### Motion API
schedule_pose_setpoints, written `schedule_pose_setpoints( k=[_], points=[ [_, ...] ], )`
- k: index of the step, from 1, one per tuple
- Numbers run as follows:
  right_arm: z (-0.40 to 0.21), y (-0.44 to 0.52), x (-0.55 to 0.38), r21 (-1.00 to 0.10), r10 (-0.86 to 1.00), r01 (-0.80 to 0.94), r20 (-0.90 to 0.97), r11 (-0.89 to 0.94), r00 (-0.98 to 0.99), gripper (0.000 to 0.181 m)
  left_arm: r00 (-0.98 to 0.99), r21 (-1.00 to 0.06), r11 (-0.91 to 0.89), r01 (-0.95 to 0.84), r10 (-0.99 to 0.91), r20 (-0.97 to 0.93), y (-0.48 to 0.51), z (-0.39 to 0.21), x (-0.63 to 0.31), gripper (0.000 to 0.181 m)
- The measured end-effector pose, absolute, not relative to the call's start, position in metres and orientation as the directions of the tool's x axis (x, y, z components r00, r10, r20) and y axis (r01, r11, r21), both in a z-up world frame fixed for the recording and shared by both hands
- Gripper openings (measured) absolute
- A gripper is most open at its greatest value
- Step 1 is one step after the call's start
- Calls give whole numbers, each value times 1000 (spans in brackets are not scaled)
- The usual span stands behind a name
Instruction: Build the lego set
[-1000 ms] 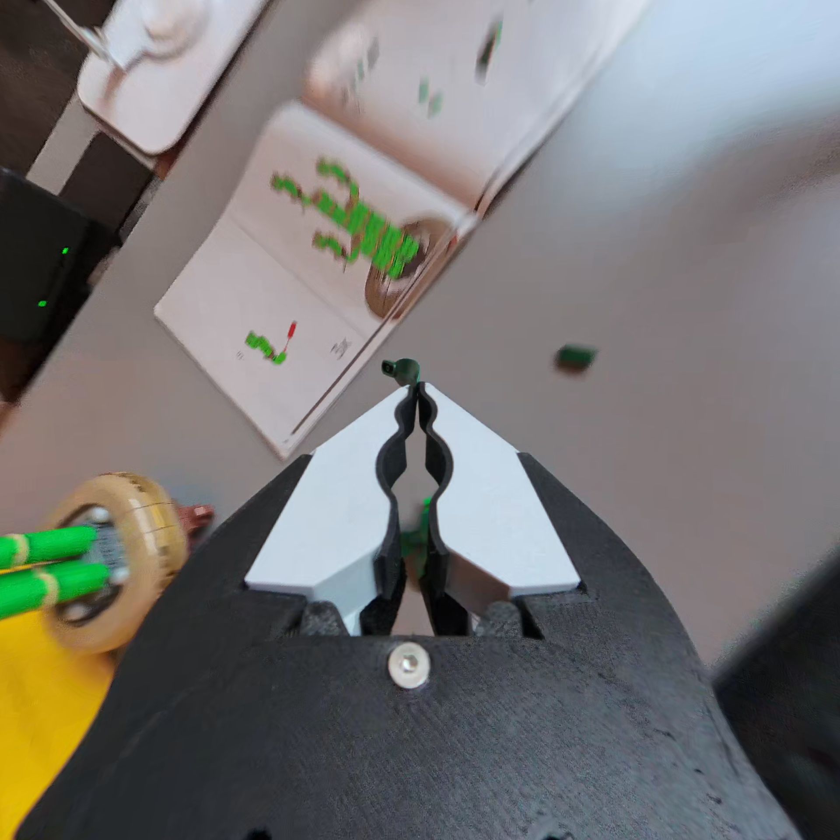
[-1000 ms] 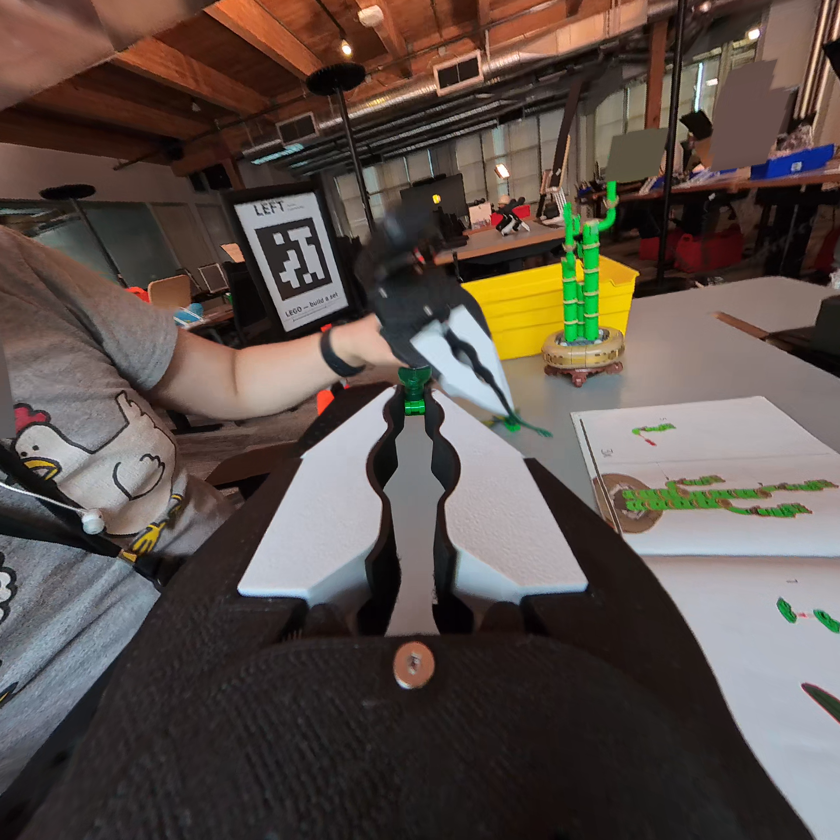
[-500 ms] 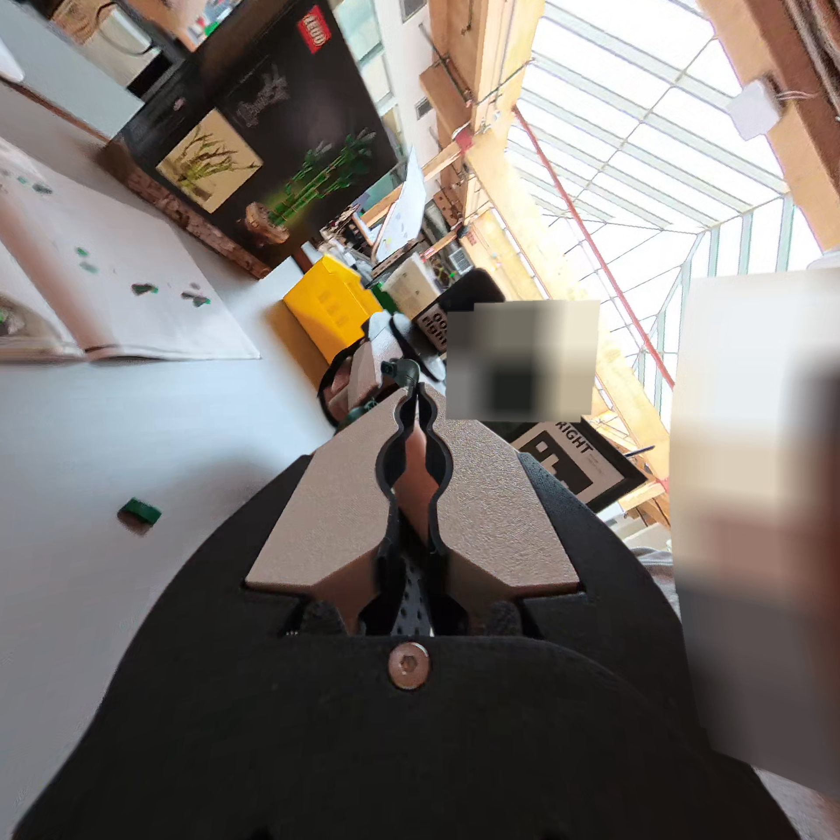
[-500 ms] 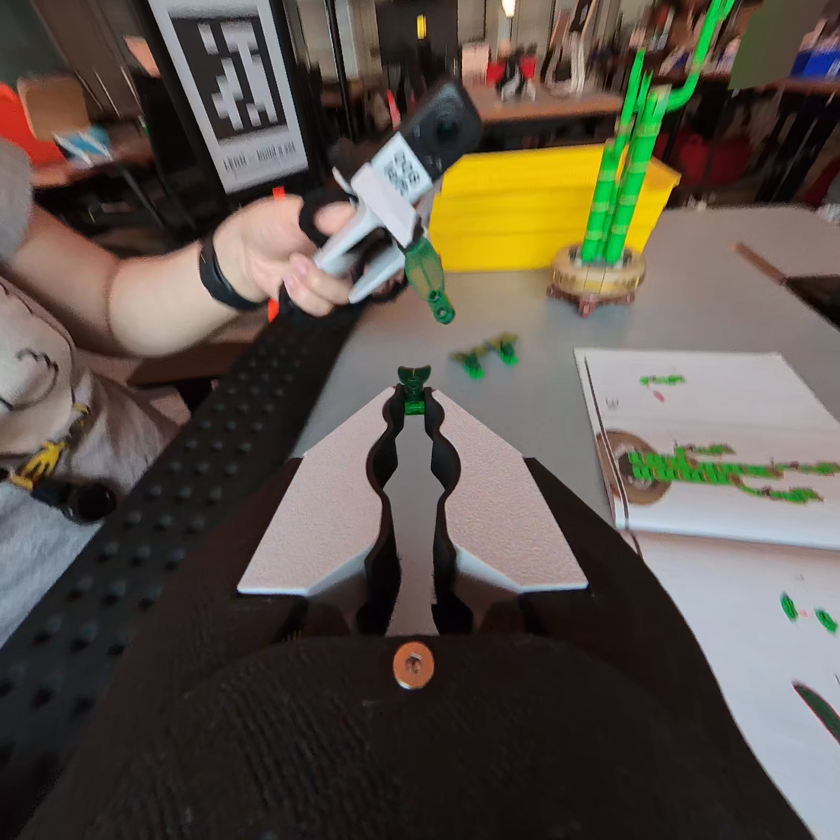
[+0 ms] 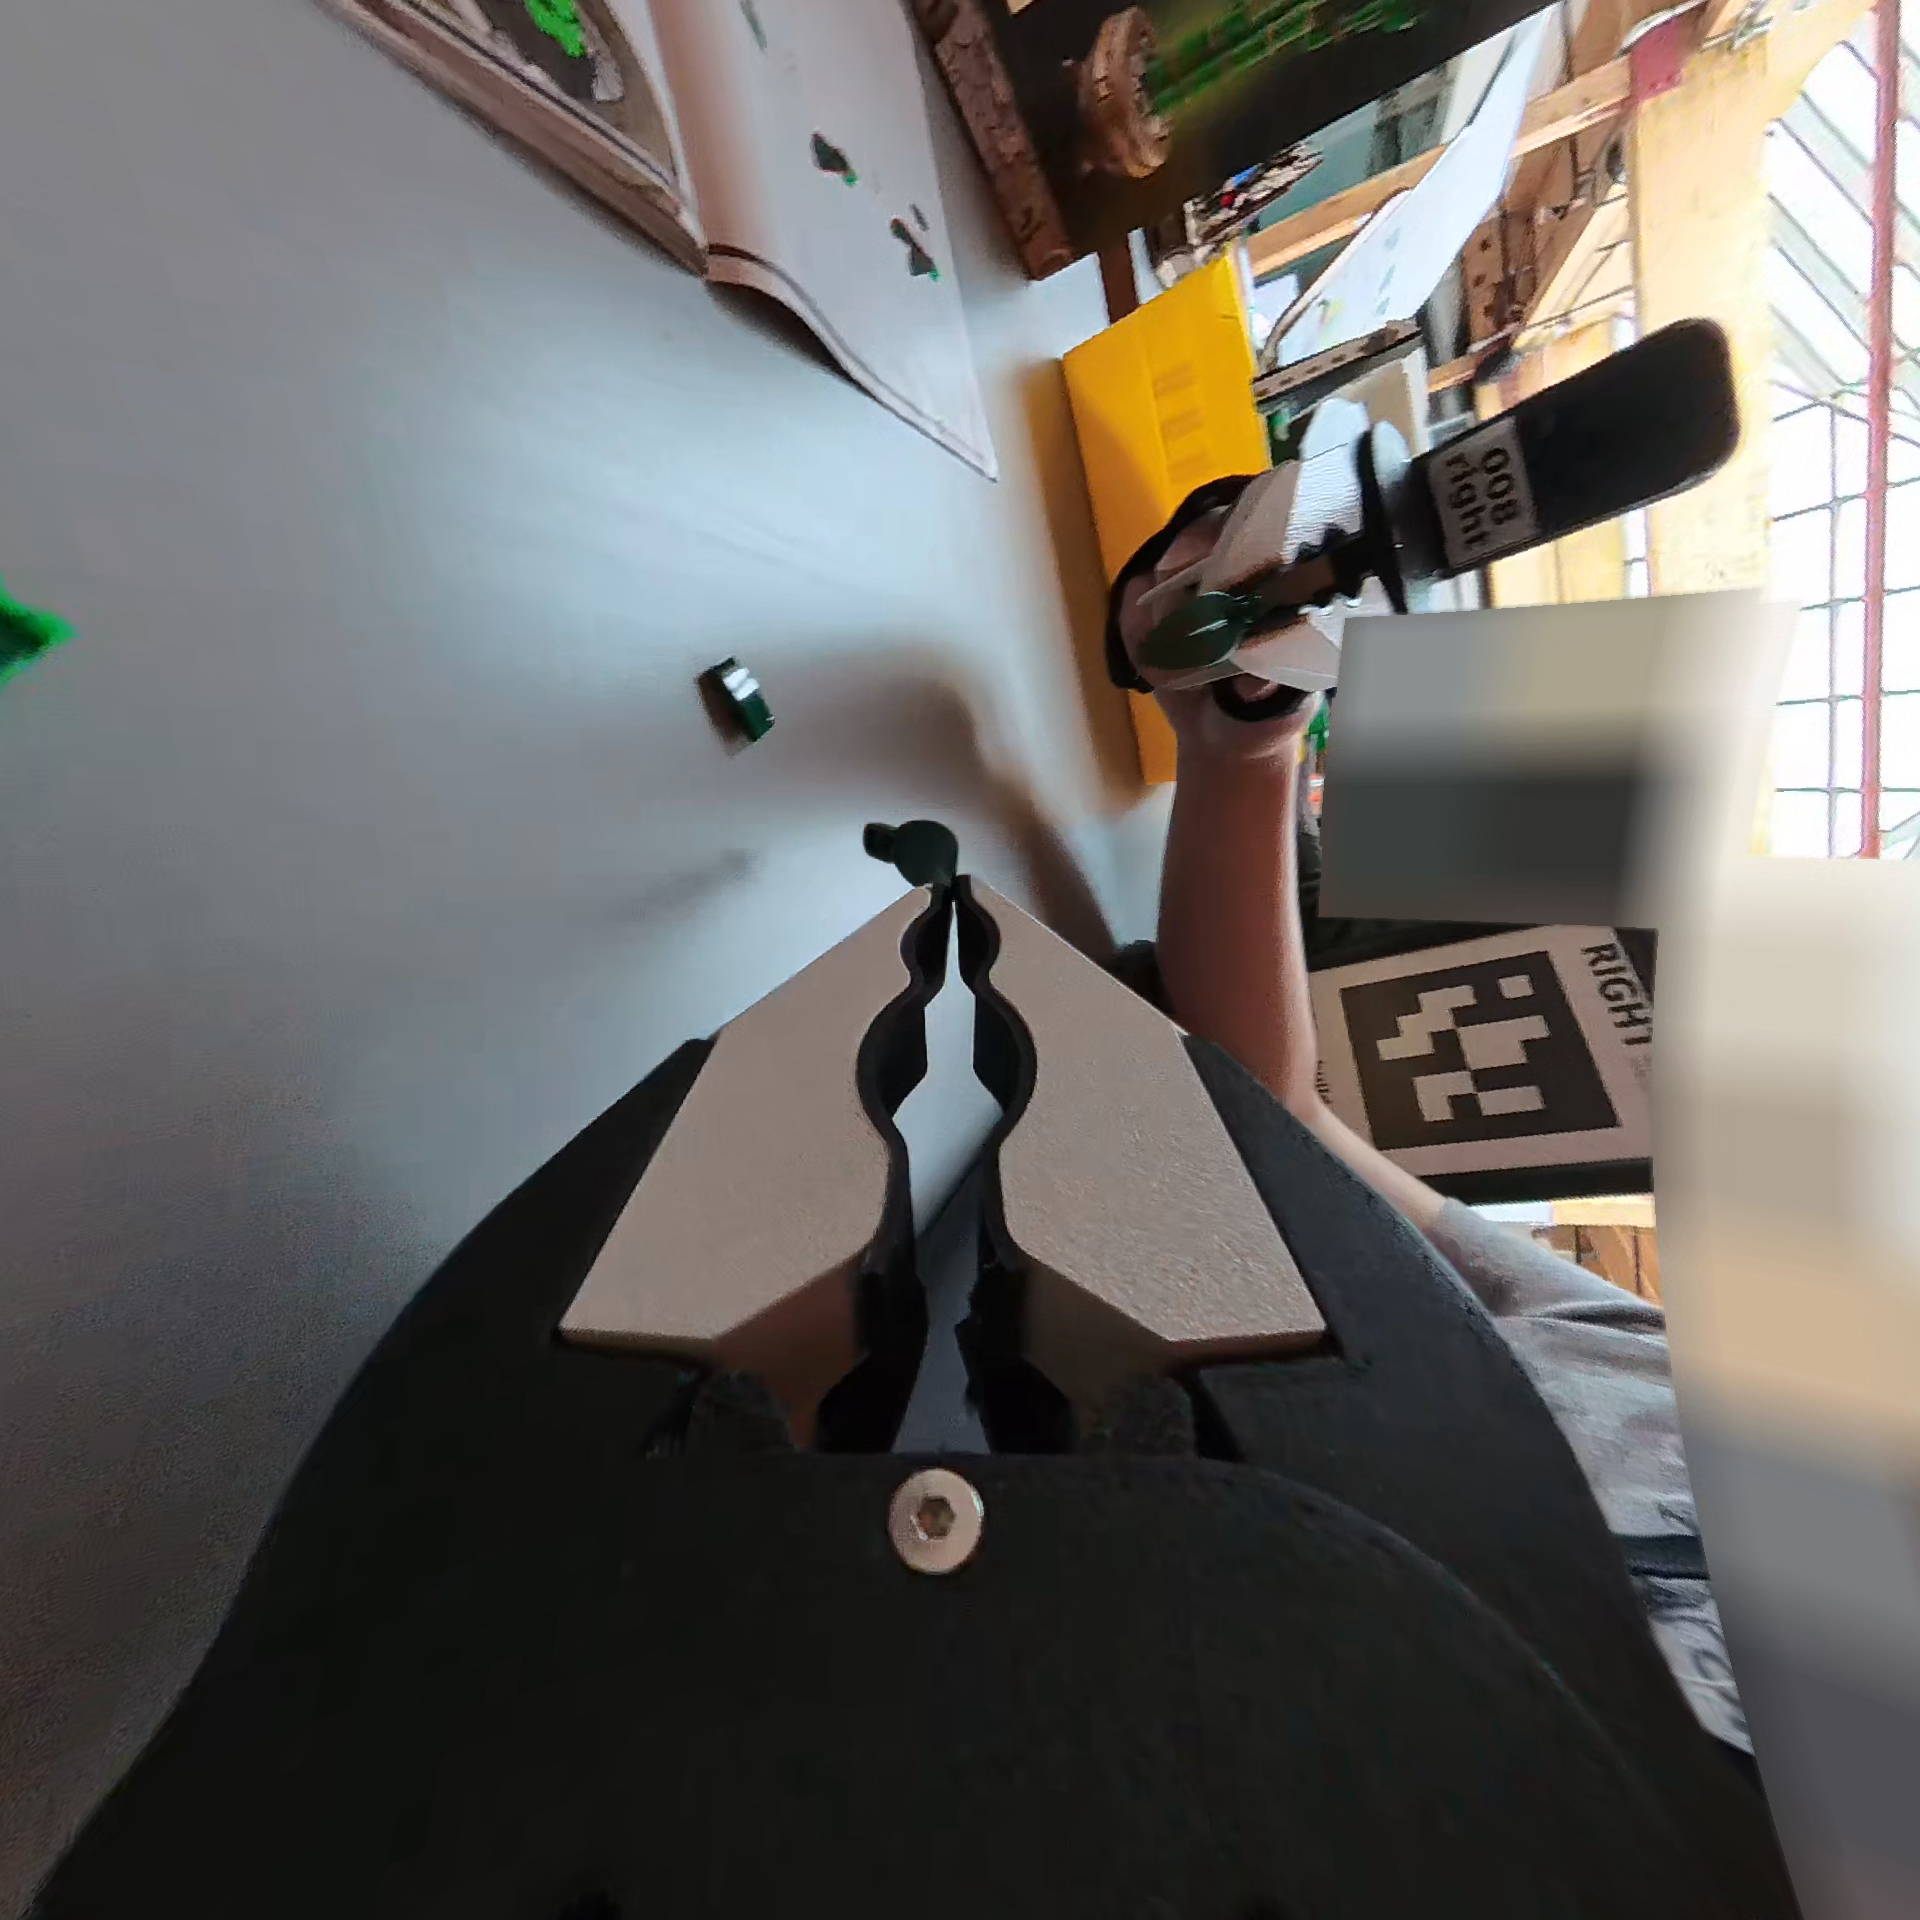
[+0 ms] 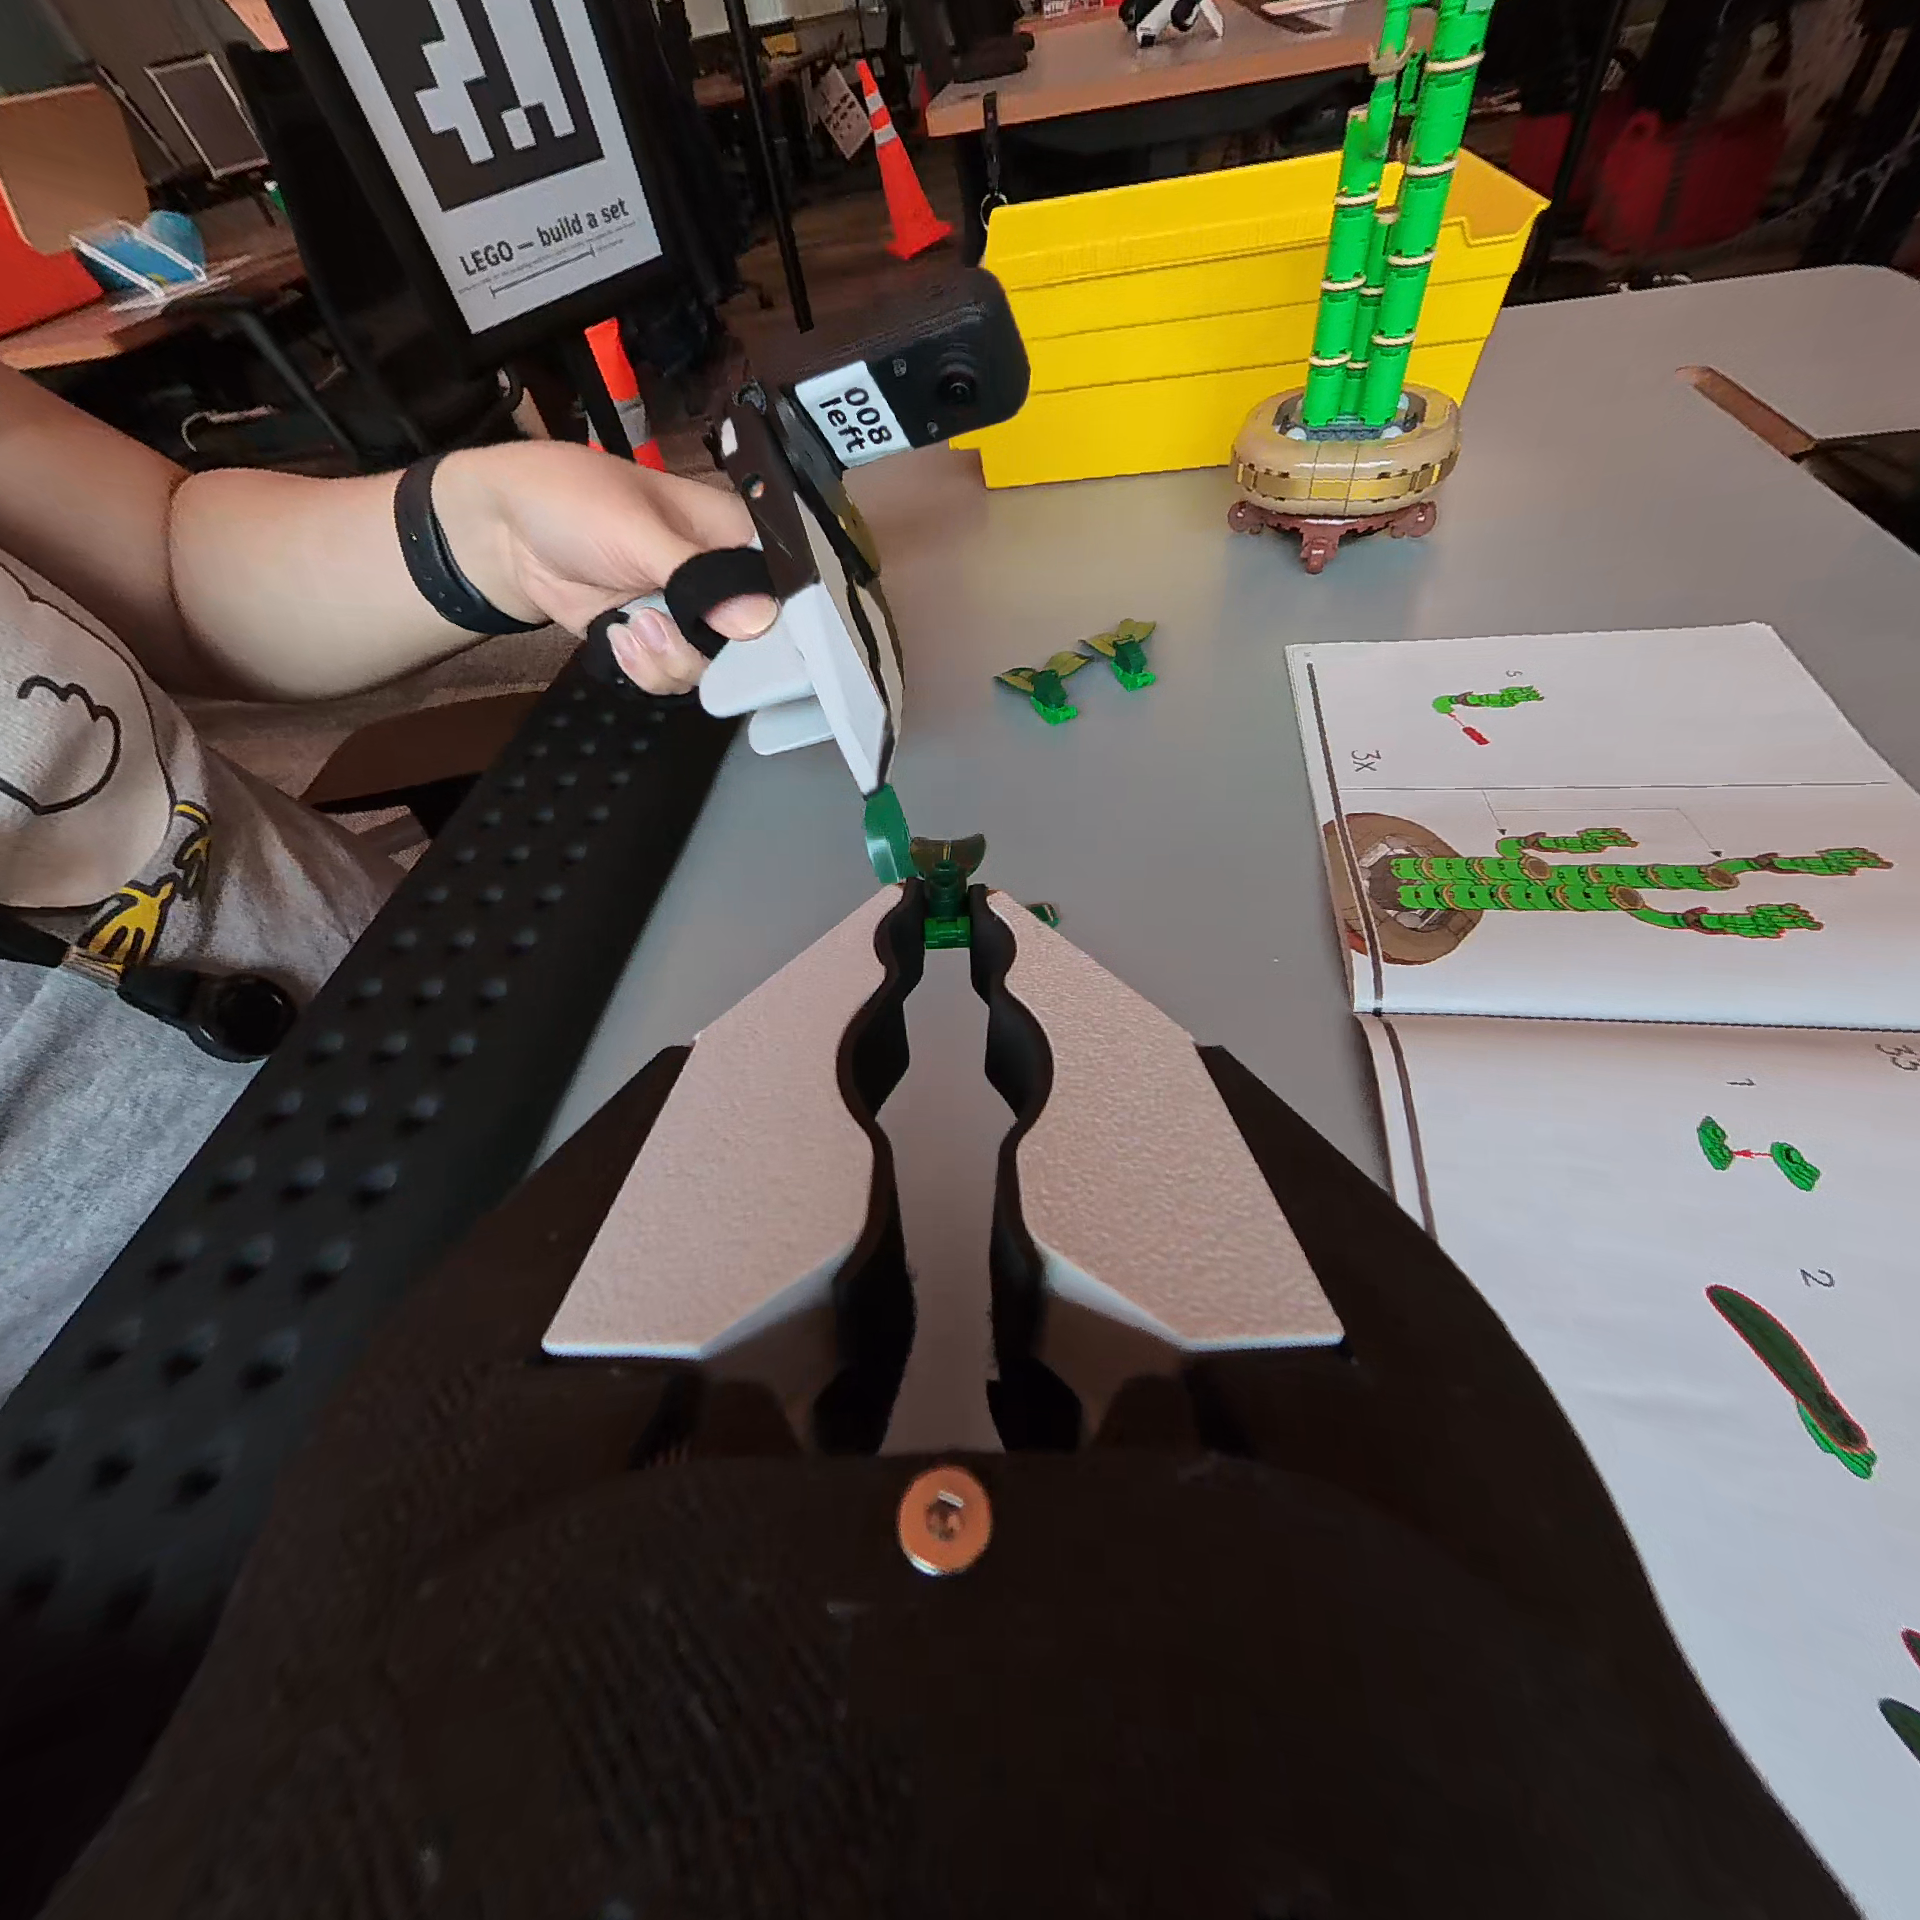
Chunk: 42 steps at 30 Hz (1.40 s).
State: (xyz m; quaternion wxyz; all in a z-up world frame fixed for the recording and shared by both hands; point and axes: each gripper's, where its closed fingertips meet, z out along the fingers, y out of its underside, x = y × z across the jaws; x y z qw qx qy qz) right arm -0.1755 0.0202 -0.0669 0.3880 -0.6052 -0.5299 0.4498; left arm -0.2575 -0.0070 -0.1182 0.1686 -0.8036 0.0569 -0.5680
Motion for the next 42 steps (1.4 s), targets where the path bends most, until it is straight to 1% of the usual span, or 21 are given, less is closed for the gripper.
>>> schedule_pose_setpoints(
  k=[5, 8, 10, 12, 14, 17, 21, 23, 24, 26, 27, 28, 29, 30, 31, 32, 34, 36, 38, 42],
  points=[
    [-71, 18, -179, -941, 991, 313, -130, -131, 25, 6, 311, -249, -959, 137, -197, 930, -8, -129, -260, 0],
    [-72, 18, -179, -939, 992, 320, -123, -124, 25, 6, 381, -248, -962, 112, -189, 905, -6, -140, -266, 0],
    [-71, 17, -179, -940, 993, 319, -119, -120, 25, 6, 465, -237, -970, 55, -185, 866, -8, -153, -270, 16],
    [-70, 17, -179, -941, 993, 316, -117, -119, 23, 6, 480, -233, -971, 48, -182, 858, -7, -154, -271, 13],
    [-70, 16, -179, -941, 993, 318, -114, -115, 23, 6, 495, -251, -967, 52, -193, 847, -5, -155, -272, 12],
    [-69, 15, -179, -941, 994, 319, -110, -110, 19, 6, 530, -314, -948, 57, -238, 814, 0, -152, -277, 18],
    [-70, 15, -180, -938, 994, 328, -109, -109, 16, 6, 619, -421, -906, 29, -315, 720, 7, -151, -288, 23],
    [-72, 15, -180, -936, 994, 336, -107, -106, 16, 6, 633, -495, -869, -14, -391, 668, 7, -145, -285, 30],
    [-72, 15, -180, -935, 994, 339, -105, -105, 17, 6, 621, -544, -838, -51, -454, 640, 5, -139, -279, 29],
    [-72, 15, -180, -934, 994, 341, -104, -104, 17, 6, 549, -667, -726, -166, -630, 549, -4, -124, -261, 28],
    [-72, 15, -180, -935, 995, 340, -103, -103, 18, 6, 510, -729, -644, -234, -719, 471, -8, -119, -252, 29],
    [-72, 15, -180, -935, 995, 340, -103, -103, 18, 6, 489, -779, -543, -312, -795, 358, -9, -118, -247, 31],
    [-72, 15, -179, -935, 995, 339, -102, -103, 20, 6, 466, -808, -425, -408, -858, 216, -9, -120, -245, 30],
    [-72, 15, -179, -935, 995, 338, -102, -103, 21, 6, 435, -807, -305, -505, -898, 67, -7, -125, -245, 26],
    [-71, 15, -178, -936, 994, 336, -102, -104, 23, 6, 391, -784, -201, -587, -918, -57, -5, -130, -246, 24],
    [-71, 16, -178, -937, 994, 335, -102, -105, 25, 6, 340, -755, -128, -643, -931, -131, -4, -134, -244, 23],
    [-71, 16, -177, -936, 994, 335, -105, -108, 29, 6, 254, -717, -71, -693, -956, -150, -7, -138, -237, 20],
    [-72, 17, -177, -934, 994, 340, -104, -108, 30, 6, 208, -709, -55, -704, -969, -131, -6, -138, -231, 18],
    [-73, 17, -177, -933, 994, 343, -106, -110, 29, 7, 169, -686, -42, -727, -978, -119, -3, -143, -231, 15],
    [-75, 17, -177, -930, 994, 349, -108, -111, 27, 6, 133, -643, -22, -765, -983, -124, 2, -152, -234, 15]
  ],
)
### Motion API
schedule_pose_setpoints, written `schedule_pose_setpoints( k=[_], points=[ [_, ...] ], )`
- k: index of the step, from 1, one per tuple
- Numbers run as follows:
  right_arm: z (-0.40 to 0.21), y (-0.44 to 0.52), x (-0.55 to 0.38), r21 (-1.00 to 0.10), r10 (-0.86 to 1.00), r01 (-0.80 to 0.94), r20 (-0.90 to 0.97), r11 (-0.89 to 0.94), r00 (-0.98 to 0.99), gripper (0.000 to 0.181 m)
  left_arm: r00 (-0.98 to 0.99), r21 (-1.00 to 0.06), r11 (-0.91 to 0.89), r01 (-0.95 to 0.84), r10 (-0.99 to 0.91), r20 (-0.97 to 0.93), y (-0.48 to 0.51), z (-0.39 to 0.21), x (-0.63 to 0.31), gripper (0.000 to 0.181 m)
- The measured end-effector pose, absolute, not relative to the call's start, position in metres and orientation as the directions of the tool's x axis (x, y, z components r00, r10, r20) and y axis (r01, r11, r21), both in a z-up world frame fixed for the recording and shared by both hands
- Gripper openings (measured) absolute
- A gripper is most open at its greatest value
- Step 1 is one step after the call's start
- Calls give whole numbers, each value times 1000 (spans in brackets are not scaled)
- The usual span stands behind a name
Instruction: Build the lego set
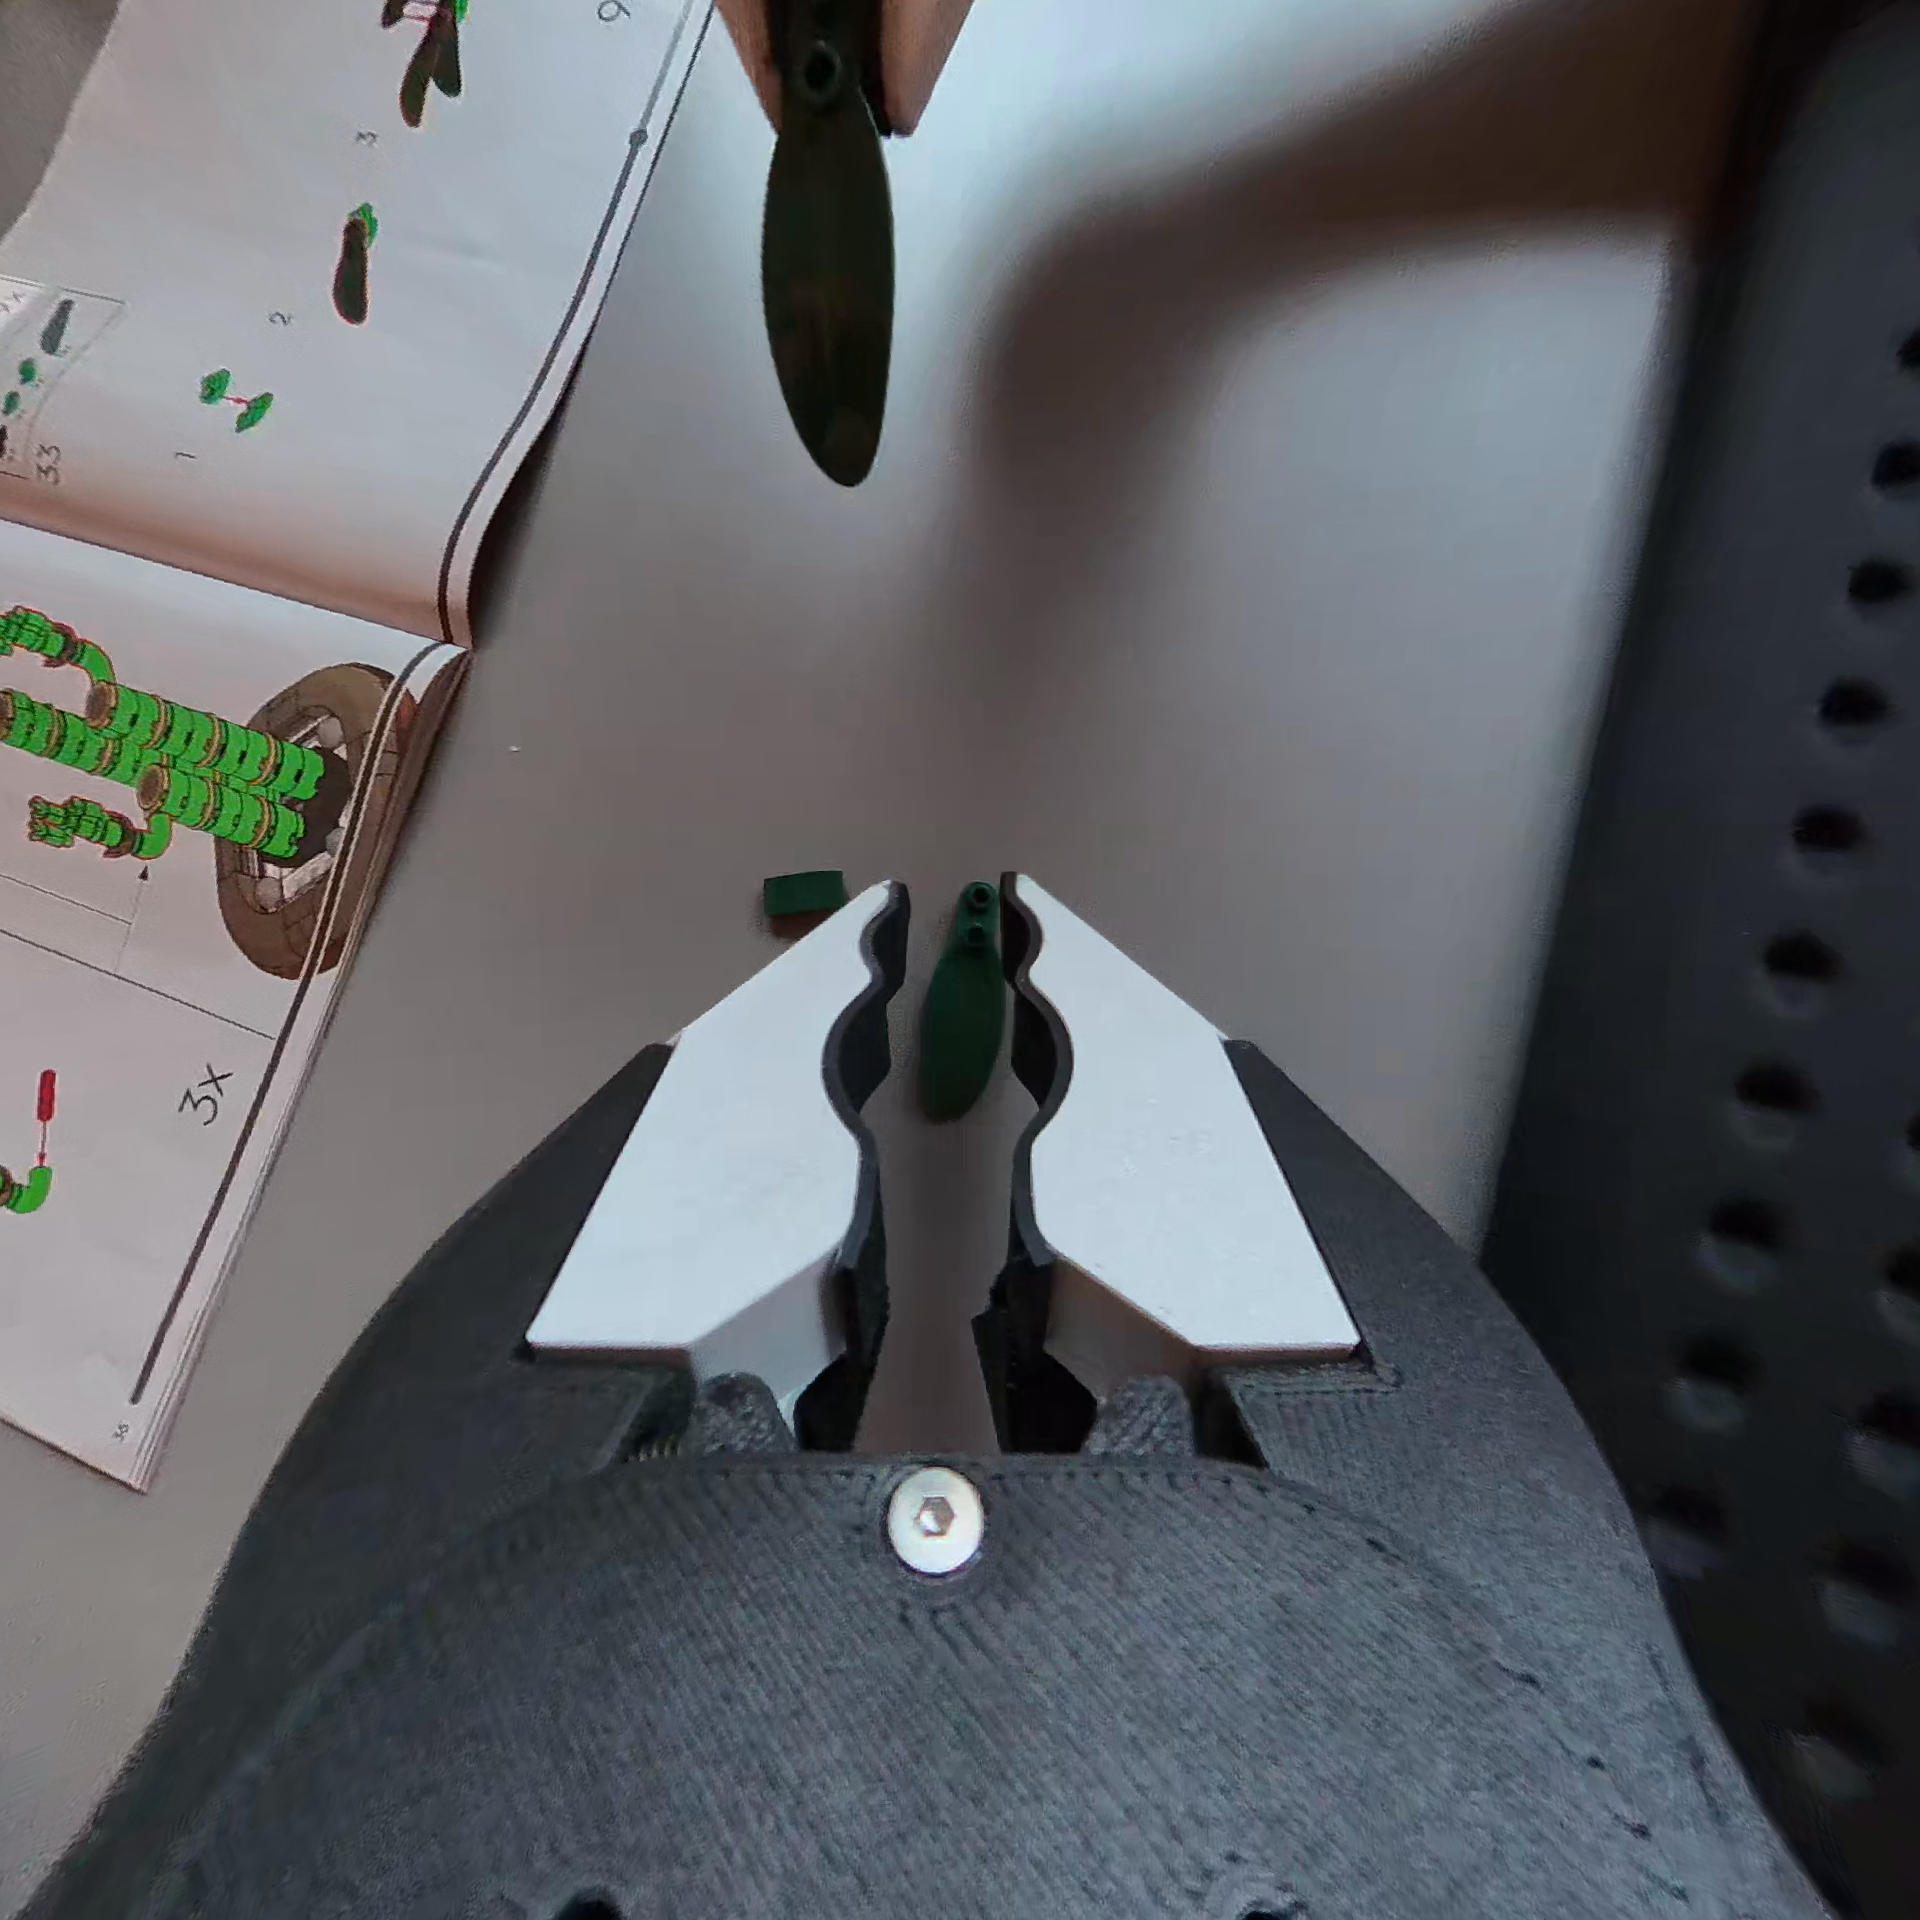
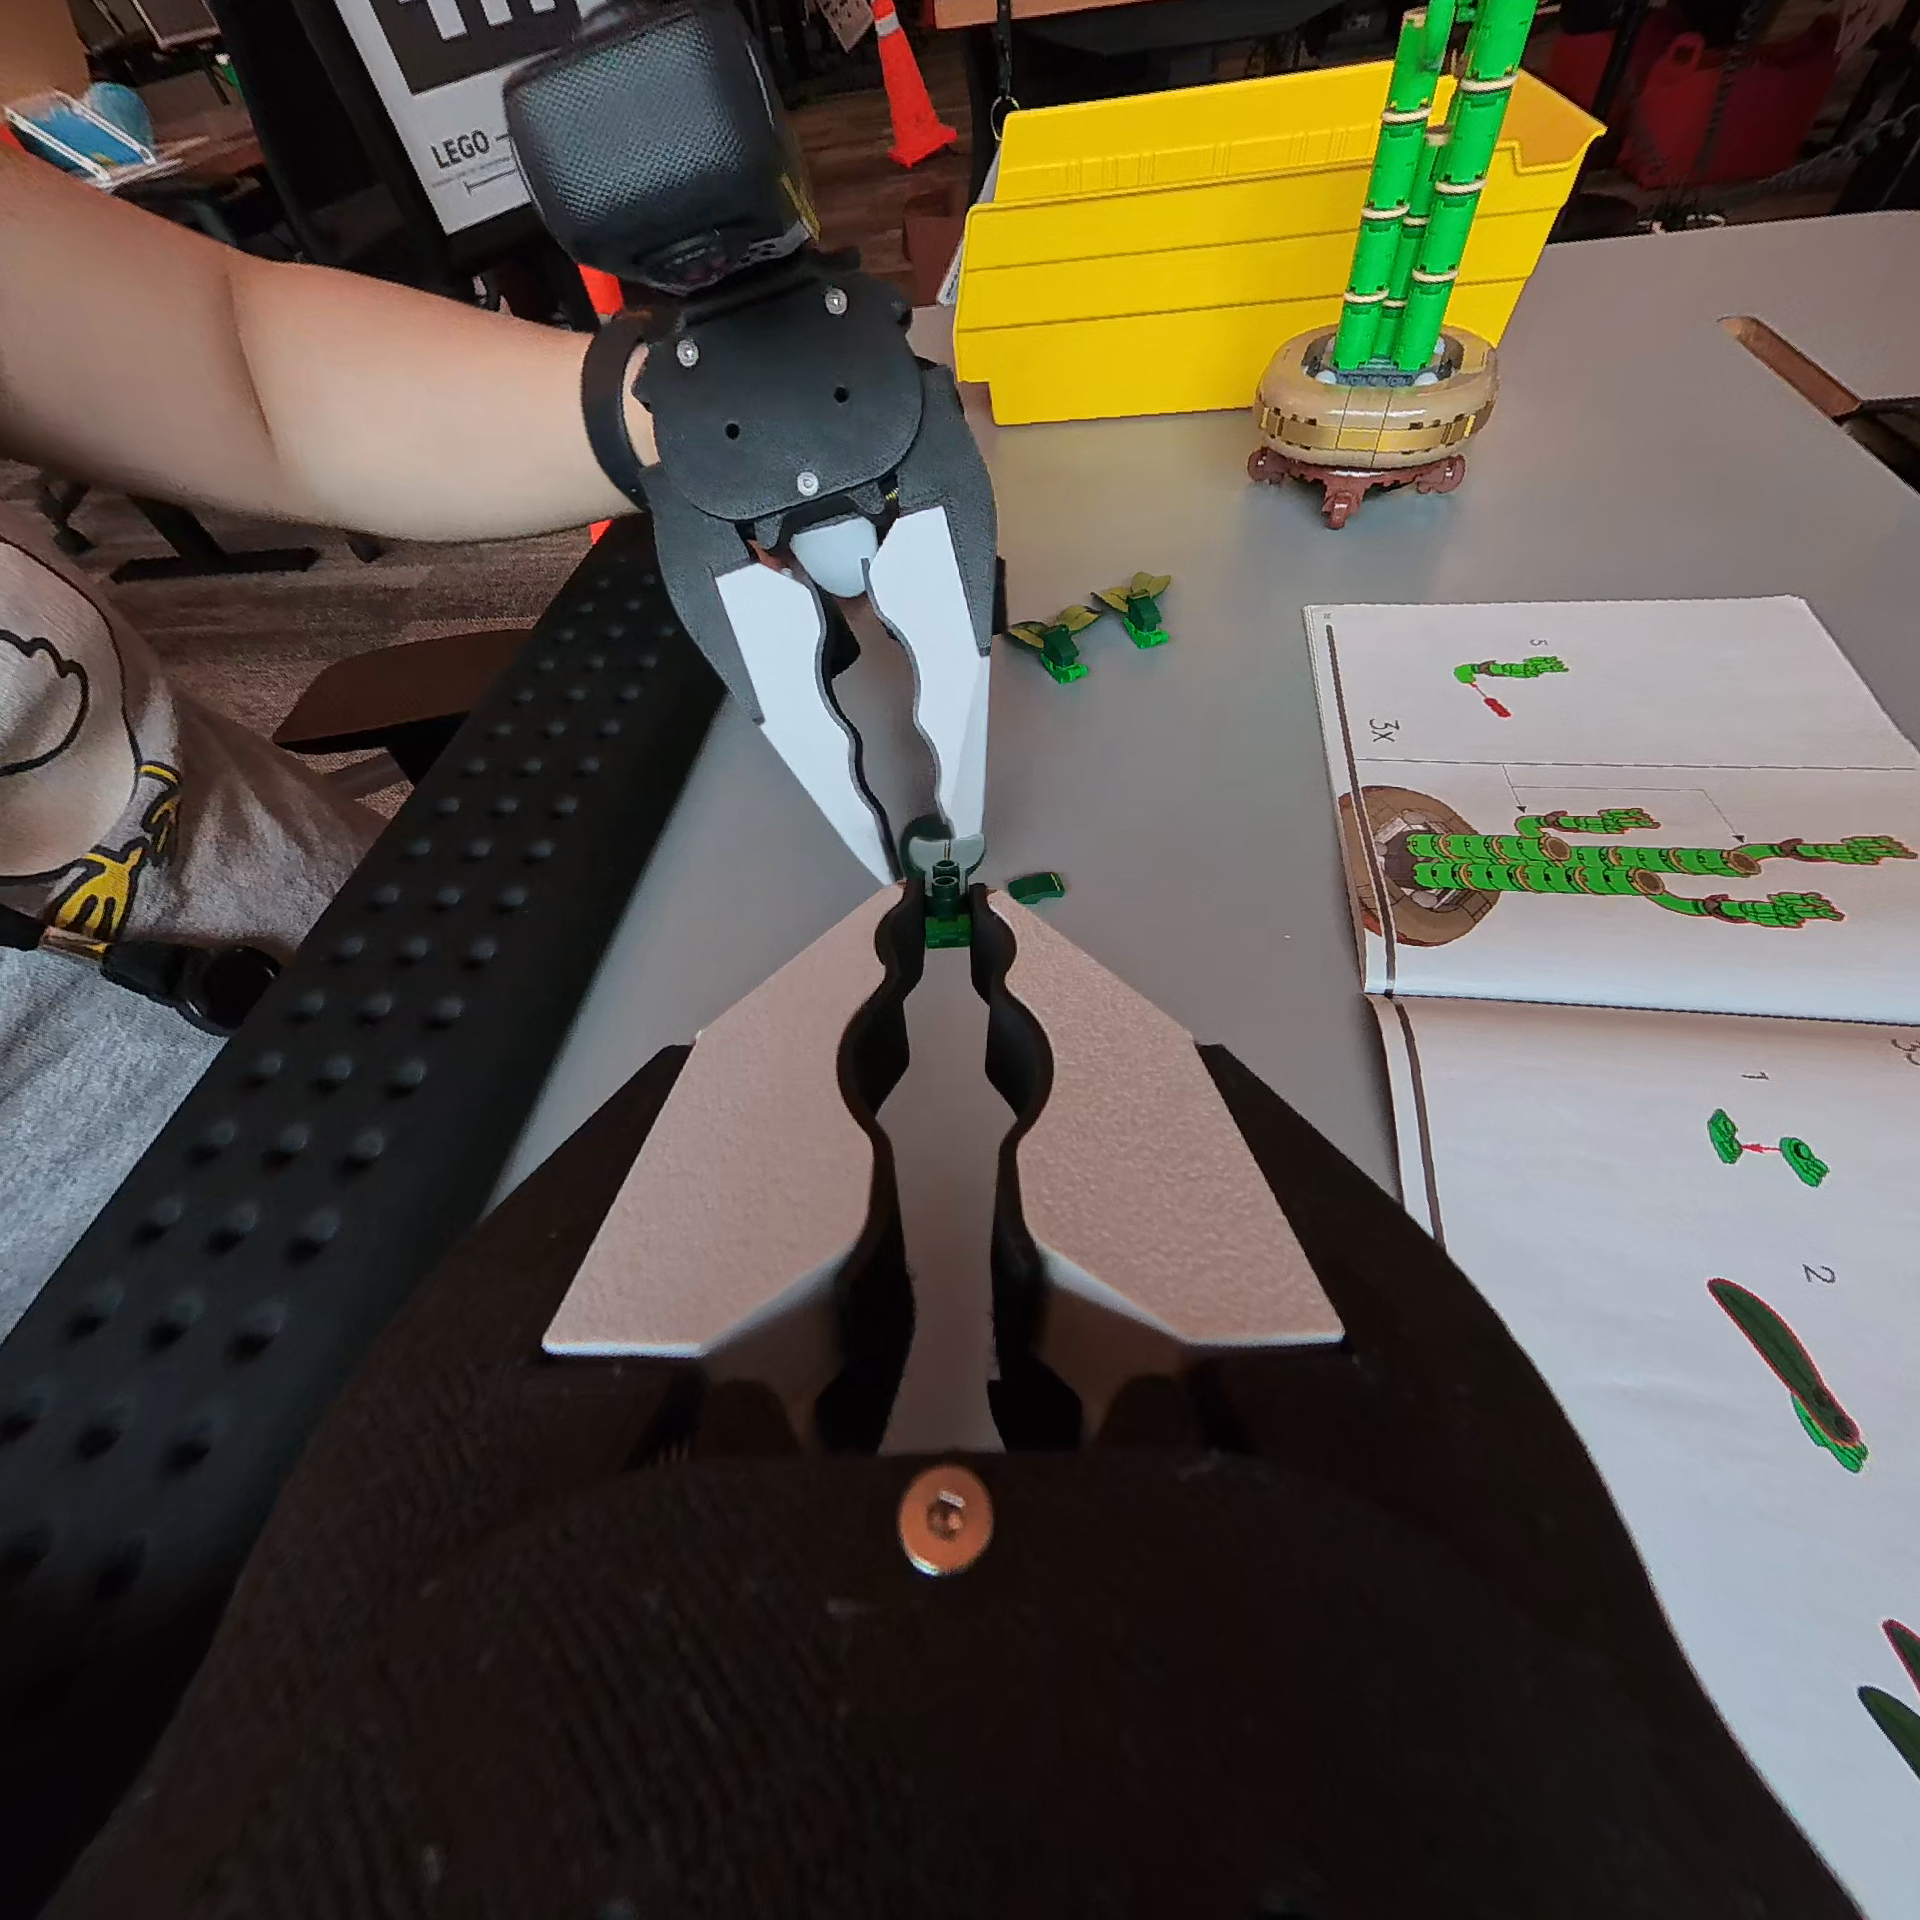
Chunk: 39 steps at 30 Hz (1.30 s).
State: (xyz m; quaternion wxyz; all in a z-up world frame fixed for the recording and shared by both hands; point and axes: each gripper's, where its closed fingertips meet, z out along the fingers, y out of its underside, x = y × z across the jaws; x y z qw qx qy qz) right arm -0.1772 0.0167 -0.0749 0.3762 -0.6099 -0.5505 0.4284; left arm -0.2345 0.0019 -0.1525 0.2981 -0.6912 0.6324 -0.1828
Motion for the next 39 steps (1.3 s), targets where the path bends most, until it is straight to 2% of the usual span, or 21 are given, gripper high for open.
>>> schedule_pose_setpoints(
  k=[6, 15, 20, 25, 28, 34, 39],
  points=[
    [-76, 17, -177, -929, 994, 354, -110, -112, 24, 6, 80, -617, 12, -787, -989, -122, 0, -162, -237, 16],
    [-78, 15, -179, -924, 993, 364, -117, -115, 18, 6, 60, -642, -4, -766, -996, -65, -3, -163, -236, 10],
    [-73, 11, -183, -935, 993, 338, -120, -111, -6, 6, 75, -641, 25, -767, -989, -128, 2, -159, -238, 6],
    [-67, 2, -192, -944, 994, 322, -96, -77, -44, 6, 104, -804, 5, -594, -991, -83, -11, -84, -226, 5],
    [-58, -11, -201, -954, 985, 286, -128, -90, -115, 7, 68, -837, 45, -545, -993, -98, -21, -46, -219, 6],
    [-46, -30, -209, -967, 969, 243, -135, -82, -207, 6, -47, -769, 171, -616, -983, -180, -33, -36, -207, 6],
    [-44, -37, -212, -970, 966, 238, -111, -54, -234, 6, -98, -744, 192, -640, -981, -169, -39, -39, -202, 6]
  ],
)
